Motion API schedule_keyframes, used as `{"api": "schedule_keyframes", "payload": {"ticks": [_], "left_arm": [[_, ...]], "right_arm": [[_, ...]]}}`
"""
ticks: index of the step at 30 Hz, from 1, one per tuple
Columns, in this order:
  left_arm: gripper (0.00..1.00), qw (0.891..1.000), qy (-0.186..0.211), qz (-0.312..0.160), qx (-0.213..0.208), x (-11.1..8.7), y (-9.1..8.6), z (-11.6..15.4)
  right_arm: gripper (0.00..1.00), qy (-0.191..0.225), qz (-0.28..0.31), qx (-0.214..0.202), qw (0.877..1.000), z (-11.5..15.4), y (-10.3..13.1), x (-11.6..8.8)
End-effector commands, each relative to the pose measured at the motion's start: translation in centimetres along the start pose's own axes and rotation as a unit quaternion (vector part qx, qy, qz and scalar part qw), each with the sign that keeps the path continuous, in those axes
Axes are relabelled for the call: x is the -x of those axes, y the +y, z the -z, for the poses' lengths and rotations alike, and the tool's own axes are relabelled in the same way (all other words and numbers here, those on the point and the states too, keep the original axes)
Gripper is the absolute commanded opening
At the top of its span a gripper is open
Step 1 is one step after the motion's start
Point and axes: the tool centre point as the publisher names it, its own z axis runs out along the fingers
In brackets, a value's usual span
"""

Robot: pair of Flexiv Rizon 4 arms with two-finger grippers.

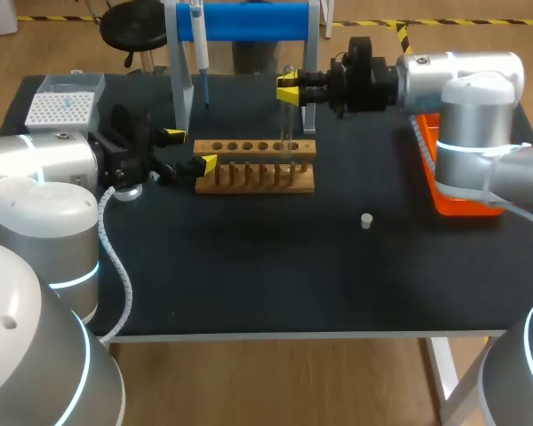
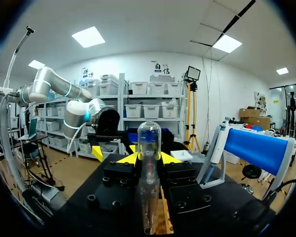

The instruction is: Invert the test tube, pick up the pipette, mount the tip to pipette, aspirate from beaker and dispense into the tube, eject the tip, return the pipette, and cap with the stopper.

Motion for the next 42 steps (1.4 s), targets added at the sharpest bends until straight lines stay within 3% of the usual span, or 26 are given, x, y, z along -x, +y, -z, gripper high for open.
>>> {"api": "schedule_keyframes", "payload": {"ticks": [1, 27, 35, 38, 42], "left_arm": [[1.00, 1.000, 0.000, 0.000, -0.003, 0.0, 0.2, 0.0], [1.00, 1.000, 0.000, 0.000, -0.003, 0.0, 0.2, 0.0], [1.00, 1.000, 0.000, 0.000, -0.003, 0.0, 0.2, 0.0], [1.00, 1.000, 0.000, 0.000, -0.003, 0.0, 0.2, 0.0], [1.00, 1.000, 0.000, 0.000, -0.003, 0.0, 0.2, 0.0]], "right_arm": [[0.00, -0.012, -0.001, -0.010, 1.000, 1.1, 0.1, -1.2], [0.00, -0.016, -0.011, -0.012, 1.000, 1.8, 0.3, -1.6], [0.00, -0.037, -0.155, -0.031, 0.987, 2.6, 0.7, -1.3], [0.00, -0.035, -0.210, -0.045, 0.976, 2.6, 0.6, -1.3], [0.00, -0.025, -0.299, -0.051, 0.953, 2.6, 0.4, -1.0]]}}
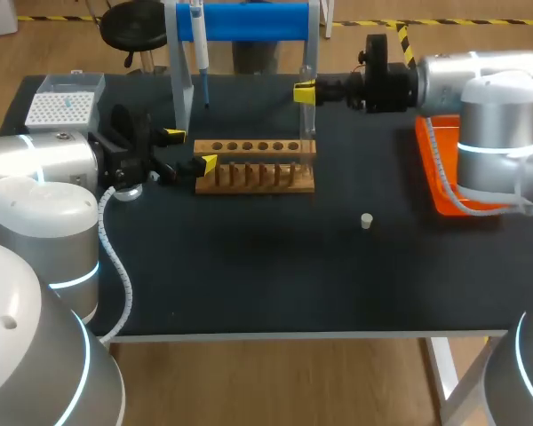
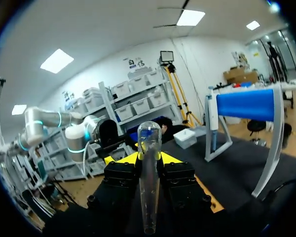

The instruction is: Invert the test tube, pick up the pipette, mount the tip to pipette, aspirate from beaker and dispense into the tube, eject the tip, return the pipette, and cap with the stopper.

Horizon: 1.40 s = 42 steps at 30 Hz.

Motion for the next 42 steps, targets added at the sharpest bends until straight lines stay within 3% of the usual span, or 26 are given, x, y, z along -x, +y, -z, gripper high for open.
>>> {"api": "schedule_keyframes", "payload": {"ticks": [1, 12, 20, 31, 42], "left_arm": [[1.00, 1.000, 0.000, 0.000, -0.003, 0.0, 0.2, 0.0], [1.00, 1.000, 0.000, 0.000, -0.003, 0.0, 0.2, 0.0], [1.00, 1.000, 0.000, 0.000, -0.003, 0.0, 0.2, 0.0], [1.00, 1.000, 0.000, 0.000, -0.003, 0.0, 0.2, 0.0], [1.00, 1.000, 0.000, 0.000, -0.003, 0.0, 0.2, 0.0]], "right_arm": [[0.00, 0.016, -0.116, -0.022, 0.993, 0.0, 0.5, 0.3], [0.00, 0.065, -0.319, -0.031, 0.945, -0.1, 0.2, 1.0], [0.00, 0.069, -0.389, -0.050, 0.917, -0.2, -0.7, 1.4], [0.00, 0.084, -0.431, -0.062, 0.896, -0.5, -1.2, 1.2], [0.00, 0.088, -0.503, -0.055, 0.858, -0.7, -2.1, 1.7]]}}
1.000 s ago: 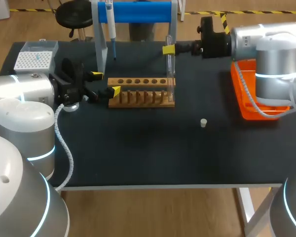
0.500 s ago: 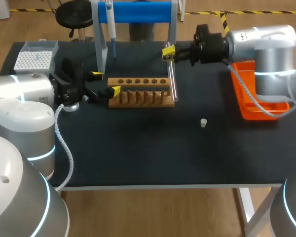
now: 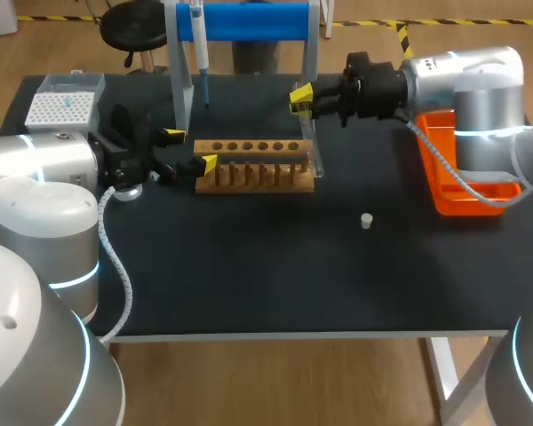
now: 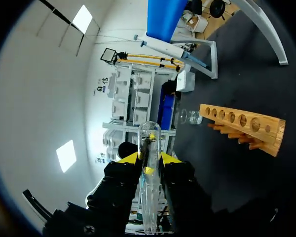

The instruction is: Invert the test tube, pick up the pipette, mount the tip to pipette, aspirate from beaker and dispense into the tube, eject the tip, return the pipette, and cap with the stopper.

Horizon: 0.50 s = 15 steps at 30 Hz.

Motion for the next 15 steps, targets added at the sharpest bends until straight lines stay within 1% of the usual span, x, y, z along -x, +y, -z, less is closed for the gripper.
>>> {"api": "schedule_keyframes", "payload": {"ticks": [1, 5, 15], "left_arm": [[1.00, 1.000, 0.000, 0.000, -0.003, 0.00, 0.18, 0.00], [1.00, 1.000, 0.000, 0.000, -0.003, 0.00, 0.18, 0.00], [1.00, 1.000, 0.000, 0.000, -0.003, 0.00, 0.18, 0.00]], "right_arm": [[0.00, 0.010, -0.014, 0.002, 1.000, -0.01, 0.16, 0.40], [0.00, 0.026, -0.024, 0.007, 0.999, 0.02, 0.14, 0.48], [0.00, 0.037, -0.040, -0.006, 0.998, -0.25, -0.31, 0.54]]}}
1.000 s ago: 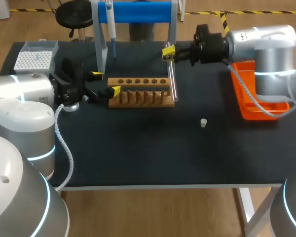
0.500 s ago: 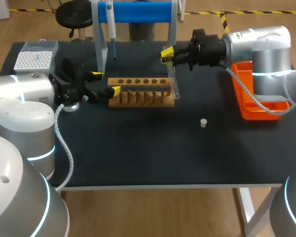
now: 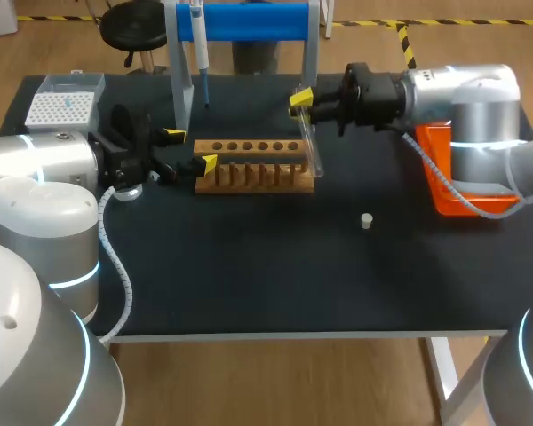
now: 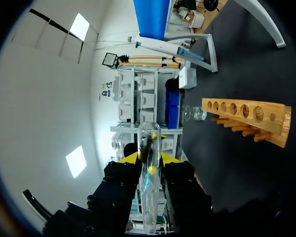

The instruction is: Invert the test tube, pick up the pipette, mount the tip to pipette, aspirate from beaker and dispense into the tube, eject the tip, return the pipette, and cap with the stopper.

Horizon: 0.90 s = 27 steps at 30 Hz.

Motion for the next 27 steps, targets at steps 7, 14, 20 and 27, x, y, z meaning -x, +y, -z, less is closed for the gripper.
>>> {"api": "schedule_keyframes", "payload": {"ticks": [7, 14, 20, 27], "left_arm": [[1.00, 1.000, 0.000, 0.000, -0.003, 0.00, 0.18, -0.01], [1.00, 1.000, 0.000, 0.000, -0.003, 0.00, 0.18, -0.01], [1.00, 1.000, 0.000, 0.000, -0.003, 0.00, 0.18, -0.01], [1.00, 1.000, 0.000, 0.000, -0.003, 0.00, 0.18, -0.01]], "right_arm": [[0.00, -0.002, -0.003, -0.005, 1.000, -0.03, 0.24, 0.22], [0.00, -0.002, -0.002, 0.004, 1.000, -0.02, 0.27, 0.19], [0.00, 0.002, -0.002, 0.006, 1.000, 0.00, 0.28, 0.09], [0.00, 0.002, -0.002, 0.006, 1.000, 0.00, 0.28, 0.09]]}}
